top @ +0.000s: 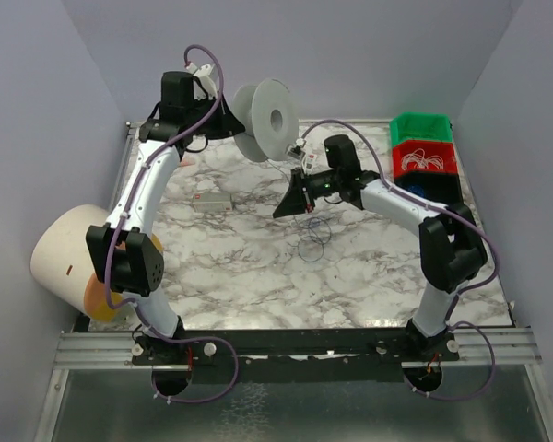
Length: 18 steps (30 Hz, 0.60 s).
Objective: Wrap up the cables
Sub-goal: Wrap the cable around the cable reel.
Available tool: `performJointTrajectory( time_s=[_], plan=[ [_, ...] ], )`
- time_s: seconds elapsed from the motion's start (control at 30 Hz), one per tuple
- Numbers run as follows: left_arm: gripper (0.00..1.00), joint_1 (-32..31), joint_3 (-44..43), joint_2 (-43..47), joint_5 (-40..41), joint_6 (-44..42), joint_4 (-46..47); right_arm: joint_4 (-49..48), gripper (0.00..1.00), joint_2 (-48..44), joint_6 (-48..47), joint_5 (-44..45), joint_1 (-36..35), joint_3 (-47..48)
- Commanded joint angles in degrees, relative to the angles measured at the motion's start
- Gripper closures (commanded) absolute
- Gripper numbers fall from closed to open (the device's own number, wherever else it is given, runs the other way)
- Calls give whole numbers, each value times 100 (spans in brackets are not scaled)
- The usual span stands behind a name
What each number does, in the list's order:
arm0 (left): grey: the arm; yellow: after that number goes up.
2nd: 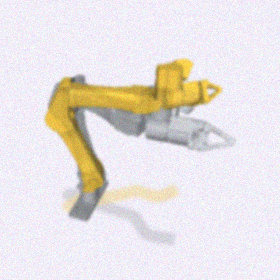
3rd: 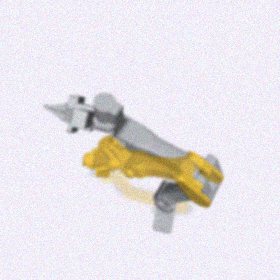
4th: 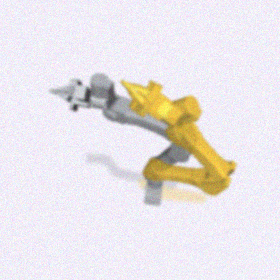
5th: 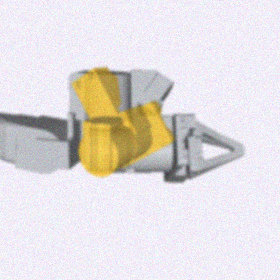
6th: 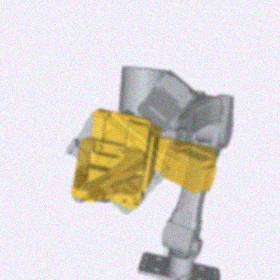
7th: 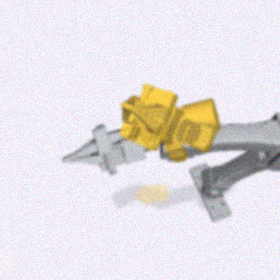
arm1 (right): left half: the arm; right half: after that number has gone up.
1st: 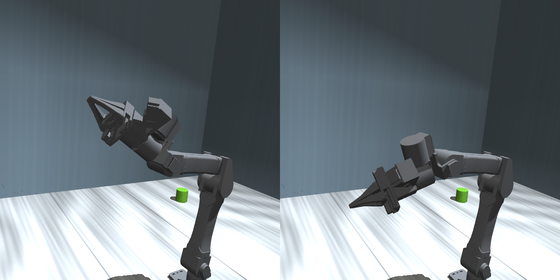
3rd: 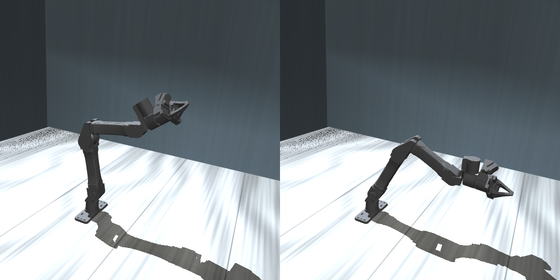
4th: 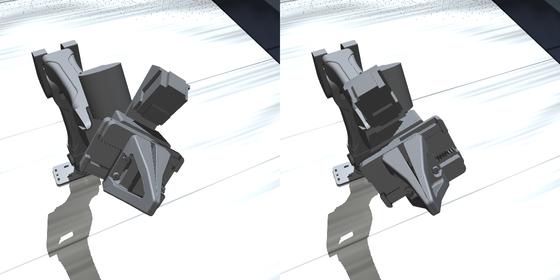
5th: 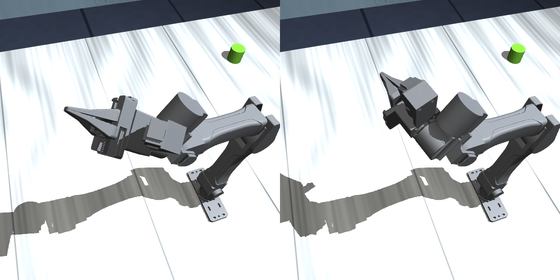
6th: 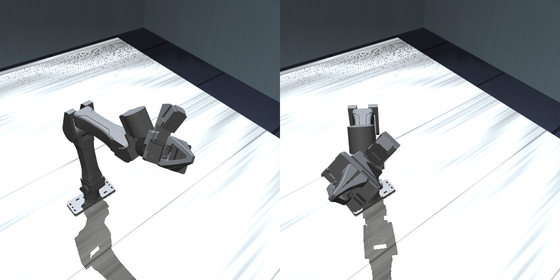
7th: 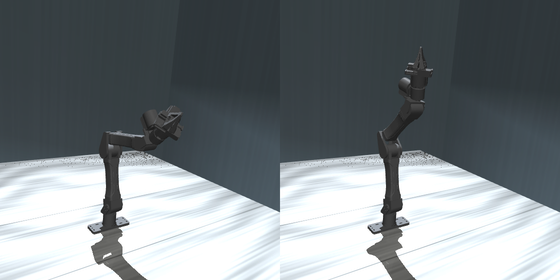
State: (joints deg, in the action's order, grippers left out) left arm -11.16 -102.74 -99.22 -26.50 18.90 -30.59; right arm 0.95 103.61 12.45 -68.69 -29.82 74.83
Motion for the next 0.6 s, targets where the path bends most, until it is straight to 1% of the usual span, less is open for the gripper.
performJointTrajectory(
  time_s=[0.0, 0.07, 0.17, 0.2, 0.3, 0.43, 0.53, 0.57],
  plan=[
    [100, 303, 90, 289, -1711, 281, 699, -612, 99, 71, 339, -395, 359, -316],
    [100, 333, 115, 356, -1997, 220, 706, -607, 100, 59, 383, -216, 525, -349],
    [100, 329, 138, 463, -2284, 151, 712, -413, 99, -88, 252, 718, 745, -433],
    [100, 333, 139, 483, -2370, 145, 712, -385, 100, -174, 239, 1358, 806, -488],
    [100, 333, 124, 554, -2614, 132, 721, -606, 100, -477, 261, 2647, 982, -748],
    [100, 334, 188, 628, -2864, 132, 729, -798, 100, -850, 227, 4138, 1147, -924],
    [100, 326, 324, 651, -3003, 119, 730, -1007, 99, -1006, 215, 4777, 1270, -944],
    [100, 325, 389, 657, -3042, 108, 732, -997, 100, -997, 248, 4862, 1316, -872]
  ],
)
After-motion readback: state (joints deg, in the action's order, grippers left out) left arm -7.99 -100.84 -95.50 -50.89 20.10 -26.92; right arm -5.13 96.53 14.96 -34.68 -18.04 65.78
